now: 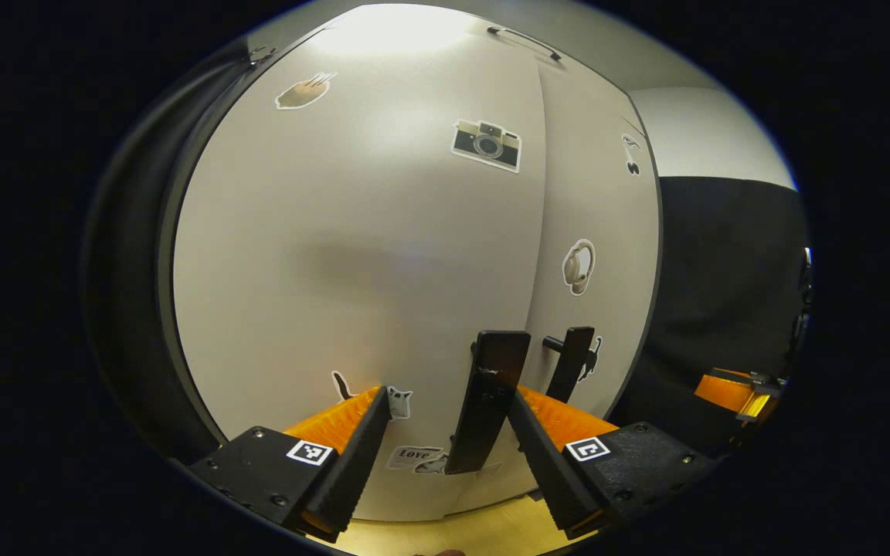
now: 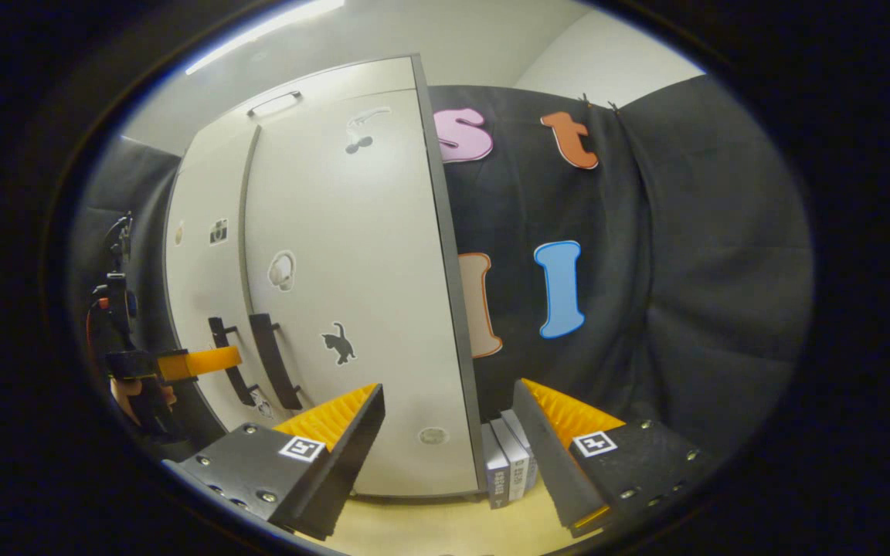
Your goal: Grab one shoe with the right hand and put it into the shoe cabinet, grab the other shoe with the left hand and put it into the shoe cabinet; then close the right door with the right hand and the left door with the left hand.
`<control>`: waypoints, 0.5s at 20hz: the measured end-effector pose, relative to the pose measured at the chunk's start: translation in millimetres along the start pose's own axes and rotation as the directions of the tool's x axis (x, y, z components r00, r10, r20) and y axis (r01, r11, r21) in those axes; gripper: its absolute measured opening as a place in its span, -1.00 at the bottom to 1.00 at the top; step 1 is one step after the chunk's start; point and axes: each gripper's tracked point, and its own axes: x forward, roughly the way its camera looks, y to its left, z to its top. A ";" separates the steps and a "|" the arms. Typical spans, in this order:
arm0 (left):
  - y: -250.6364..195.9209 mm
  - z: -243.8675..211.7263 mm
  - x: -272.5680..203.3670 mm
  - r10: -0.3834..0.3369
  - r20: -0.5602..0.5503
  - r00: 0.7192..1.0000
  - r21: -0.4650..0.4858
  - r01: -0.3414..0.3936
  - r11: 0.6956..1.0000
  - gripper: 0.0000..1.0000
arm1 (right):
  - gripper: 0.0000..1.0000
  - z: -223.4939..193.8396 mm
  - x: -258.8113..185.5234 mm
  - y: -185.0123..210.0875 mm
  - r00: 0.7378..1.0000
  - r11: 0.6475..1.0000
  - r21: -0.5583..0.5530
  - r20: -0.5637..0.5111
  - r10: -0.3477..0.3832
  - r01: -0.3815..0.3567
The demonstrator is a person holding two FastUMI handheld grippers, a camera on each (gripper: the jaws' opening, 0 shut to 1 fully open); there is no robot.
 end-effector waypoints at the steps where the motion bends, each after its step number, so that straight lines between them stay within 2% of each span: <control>1: 0.1 -1.8 0.6 -0.003 -0.005 1.000 -0.010 0.003 1.000 0.94 | 1.00 0.2 0.0 -0.9 1.000 1.000 -0.002 0.000 -0.002 0.002; 2: -0.2 -2.4 0.7 -0.003 -0.006 1.000 -0.014 0.003 1.000 0.88 | 1.00 -0.6 -0.2 -2.4 1.000 1.000 -0.002 0.000 -0.004 0.004; 10: 1.1 -3.9 5.0 0.010 -0.025 1.000 0.021 -0.009 1.000 0.88 | 1.00 1.2 1.5 -3.6 1.000 1.000 0.017 -0.002 0.001 -0.001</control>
